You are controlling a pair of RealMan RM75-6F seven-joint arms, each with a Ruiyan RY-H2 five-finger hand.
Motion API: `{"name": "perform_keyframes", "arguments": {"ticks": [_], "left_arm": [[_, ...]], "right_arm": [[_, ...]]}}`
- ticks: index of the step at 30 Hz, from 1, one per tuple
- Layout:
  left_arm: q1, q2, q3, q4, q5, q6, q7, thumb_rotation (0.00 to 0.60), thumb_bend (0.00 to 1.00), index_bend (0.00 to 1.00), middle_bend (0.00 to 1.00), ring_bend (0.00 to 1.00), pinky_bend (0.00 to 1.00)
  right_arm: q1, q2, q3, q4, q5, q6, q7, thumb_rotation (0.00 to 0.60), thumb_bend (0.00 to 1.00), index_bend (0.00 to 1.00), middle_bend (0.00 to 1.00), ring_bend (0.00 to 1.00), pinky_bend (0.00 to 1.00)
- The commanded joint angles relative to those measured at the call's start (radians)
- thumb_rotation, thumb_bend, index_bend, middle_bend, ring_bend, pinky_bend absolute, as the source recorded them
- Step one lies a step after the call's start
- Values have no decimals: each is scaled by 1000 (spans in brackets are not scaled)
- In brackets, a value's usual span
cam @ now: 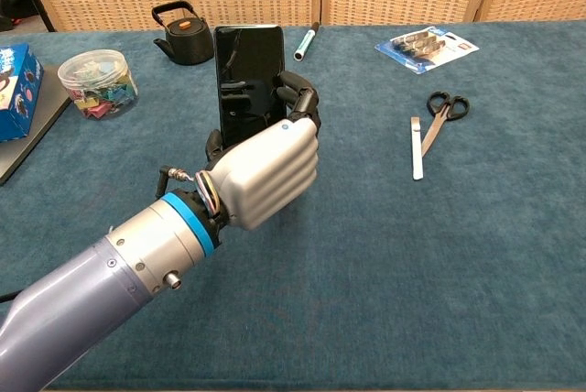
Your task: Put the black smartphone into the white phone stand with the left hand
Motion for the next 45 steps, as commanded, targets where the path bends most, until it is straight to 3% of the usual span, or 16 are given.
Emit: {"name": "perform_keyframes", "arguments": {"ticks": [1,29,45], "left_arm": [[8,-11,-2,23,23,-6,-28,600,163,689,578,378,345],[88,-79,-71,58,57,-21,83,600,126,678,528,379,345],[94,-84,-79,117,112,-43,42,600,128,666,524,379,345]], "right_arm": [[0,0,0,0,1,-1,0,600,0,0,0,0,0],[0,11,-2,-7,1,-7,21,600,0,0,0,0,0],[1,13,-4,-8,2,-11,23,600,0,0,0,0,0]]}}
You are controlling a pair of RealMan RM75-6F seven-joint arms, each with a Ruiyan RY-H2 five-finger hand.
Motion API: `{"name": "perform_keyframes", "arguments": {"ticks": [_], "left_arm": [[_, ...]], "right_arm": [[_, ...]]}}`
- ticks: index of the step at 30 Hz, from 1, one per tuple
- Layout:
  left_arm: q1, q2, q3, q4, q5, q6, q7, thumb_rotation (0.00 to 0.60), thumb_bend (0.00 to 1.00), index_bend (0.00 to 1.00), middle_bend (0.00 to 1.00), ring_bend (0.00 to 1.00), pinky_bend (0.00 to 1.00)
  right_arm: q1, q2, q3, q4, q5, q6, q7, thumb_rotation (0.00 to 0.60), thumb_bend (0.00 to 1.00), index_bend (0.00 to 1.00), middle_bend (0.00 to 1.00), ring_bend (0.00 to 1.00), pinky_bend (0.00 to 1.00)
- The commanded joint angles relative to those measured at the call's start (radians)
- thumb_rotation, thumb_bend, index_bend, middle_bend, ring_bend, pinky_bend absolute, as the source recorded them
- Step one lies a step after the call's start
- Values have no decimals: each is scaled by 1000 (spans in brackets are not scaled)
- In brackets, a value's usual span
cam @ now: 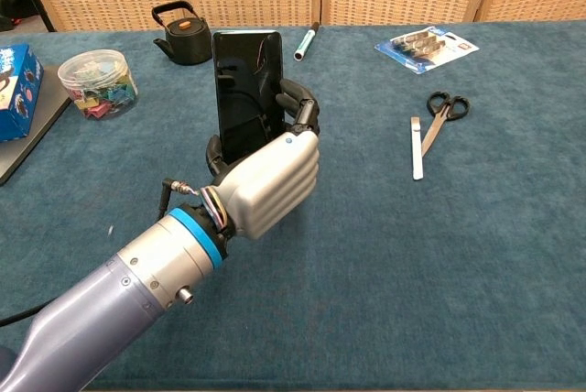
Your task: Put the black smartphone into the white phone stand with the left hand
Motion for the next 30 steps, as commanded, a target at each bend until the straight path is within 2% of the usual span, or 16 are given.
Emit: {"name": "perform_keyframes", "arguments": {"ticks": [1,4,7,11,15,30], "left_arm": [[2,-4,-3,6,6,-4,-8,600,128,666,523,379,345],[3,-4,-6,11,12,-7,-11,600,128,650,498,379,345],[9,-6,-11,14,12,-9,-4,600,125,599,417,379,345],[16,-6,-14,13,11,-14,10,600,84,438,245,379,345],[24,-7,-21,6,7,-21,15,600,27,338,139,377,345],[46,2,-45,-58,-3,-29,27,600,0,254,3,309,345]], "right_arm": [[0,1,0,0,1,0,2,600,0,0,0,0,0],[0,2,0,0,1,-1,3,600,0,0,0,0,0],[0,2,0,-1,1,-1,5,600,0,0,0,0,0],[0,3,-1,-1,0,-2,4,600,0,0,0,0,0],[0,3,-1,-2,1,-2,5,600,0,0,0,0,0],[0,5,-3,-4,-1,-4,2,600,0,0,0,0,0]]}}
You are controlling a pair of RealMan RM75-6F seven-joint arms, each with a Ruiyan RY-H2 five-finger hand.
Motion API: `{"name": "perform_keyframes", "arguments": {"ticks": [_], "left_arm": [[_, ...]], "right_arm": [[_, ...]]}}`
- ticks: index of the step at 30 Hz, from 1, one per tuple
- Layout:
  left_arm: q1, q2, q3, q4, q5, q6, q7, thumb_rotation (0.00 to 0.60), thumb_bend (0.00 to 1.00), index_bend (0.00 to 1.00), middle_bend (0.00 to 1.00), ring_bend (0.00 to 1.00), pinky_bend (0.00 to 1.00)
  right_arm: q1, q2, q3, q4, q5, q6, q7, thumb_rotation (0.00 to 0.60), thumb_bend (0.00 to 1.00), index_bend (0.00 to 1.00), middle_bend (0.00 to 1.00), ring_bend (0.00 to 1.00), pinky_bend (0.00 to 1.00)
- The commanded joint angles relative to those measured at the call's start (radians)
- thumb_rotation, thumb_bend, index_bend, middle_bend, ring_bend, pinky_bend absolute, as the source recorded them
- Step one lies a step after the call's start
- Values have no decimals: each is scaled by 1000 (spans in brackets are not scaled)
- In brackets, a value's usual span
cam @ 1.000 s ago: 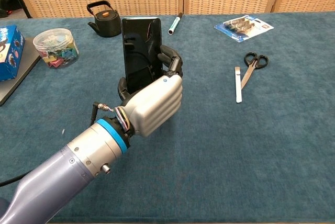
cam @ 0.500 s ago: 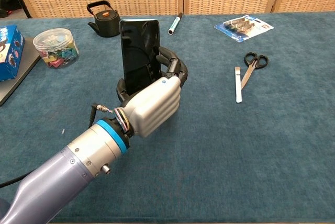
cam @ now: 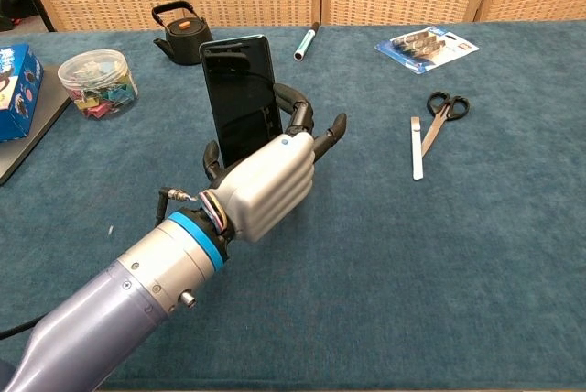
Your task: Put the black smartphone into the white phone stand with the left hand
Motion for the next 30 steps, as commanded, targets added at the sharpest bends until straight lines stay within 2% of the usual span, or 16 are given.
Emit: {"name": "perform_keyframes", "arguments": {"ticks": [1,10,15,23,27,30], "left_arm": [[4,10,-9,-27,-4,-1,-5,600,0,244,1,299,345],[37,70,-38,-218,-48,12,13,600,0,193,0,184,345],[32,152,-62,-316,-57,2,-26,600,0,192,0,109,345],[-14,298,-68,-382,-18,-62,-211,600,0,192,0,51,345],[-23,327,-81,-393,-5,-59,-299,600,0,185,0,51,345],[-31,350,-109,-414,3,-44,-380,600,0,179,0,51,345]], "right_arm": [[1,-1,-1,-1,-1,-1,-3,600,0,0,0,0,0],[4,-9,-4,-1,-1,-6,-22,600,0,0,0,0,0],[5,-16,-7,-3,-4,-7,-40,600,0,0,0,0,0],[11,-30,-10,-3,0,-17,-73,600,0,0,0,0,0],[11,-34,-11,-2,3,-19,-80,600,0,0,0,0,0],[14,-37,-10,-1,7,-23,-86,600,0,0,0,0,0]]}}
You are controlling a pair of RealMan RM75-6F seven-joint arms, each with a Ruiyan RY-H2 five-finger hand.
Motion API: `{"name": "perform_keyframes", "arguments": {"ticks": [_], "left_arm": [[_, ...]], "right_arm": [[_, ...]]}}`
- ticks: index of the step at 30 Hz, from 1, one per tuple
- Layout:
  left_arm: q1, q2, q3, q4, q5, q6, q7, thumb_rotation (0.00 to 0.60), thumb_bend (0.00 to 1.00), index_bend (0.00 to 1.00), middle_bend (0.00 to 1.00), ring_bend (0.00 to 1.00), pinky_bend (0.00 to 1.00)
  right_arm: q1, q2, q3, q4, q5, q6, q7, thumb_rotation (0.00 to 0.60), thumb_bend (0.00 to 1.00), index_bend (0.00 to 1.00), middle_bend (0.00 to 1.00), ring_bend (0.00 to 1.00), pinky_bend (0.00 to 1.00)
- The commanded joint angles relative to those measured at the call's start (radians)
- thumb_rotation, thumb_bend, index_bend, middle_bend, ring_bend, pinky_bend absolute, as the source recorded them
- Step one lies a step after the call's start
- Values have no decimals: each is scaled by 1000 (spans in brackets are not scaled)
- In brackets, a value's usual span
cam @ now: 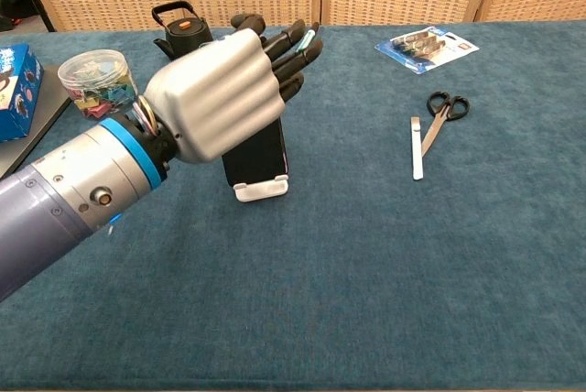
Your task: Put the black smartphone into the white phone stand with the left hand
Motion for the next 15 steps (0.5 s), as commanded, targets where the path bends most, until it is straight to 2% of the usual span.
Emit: {"name": "perform_keyframes", "arguments": {"ticks": [1,5,10,15], "left_arm": [[-15,40,-37,-32,13,15,-102,600,0,179,0,51,345],[-15,62,-69,-59,2,35,-158,600,0,179,0,51,345],[7,108,-127,-141,-47,84,-238,600,0,179,0,48,344],[28,161,-158,-217,-101,104,-293,600,0,179,0,28,309]], "right_arm": [[1,-2,1,0,3,-2,-4,600,0,0,0,0,0],[2,-4,0,2,4,-3,-7,600,0,0,0,0,0],[3,-6,0,2,5,-3,-13,600,0,0,0,0,0],[4,-8,0,1,7,-5,-18,600,0,0,0,0,0]]}}
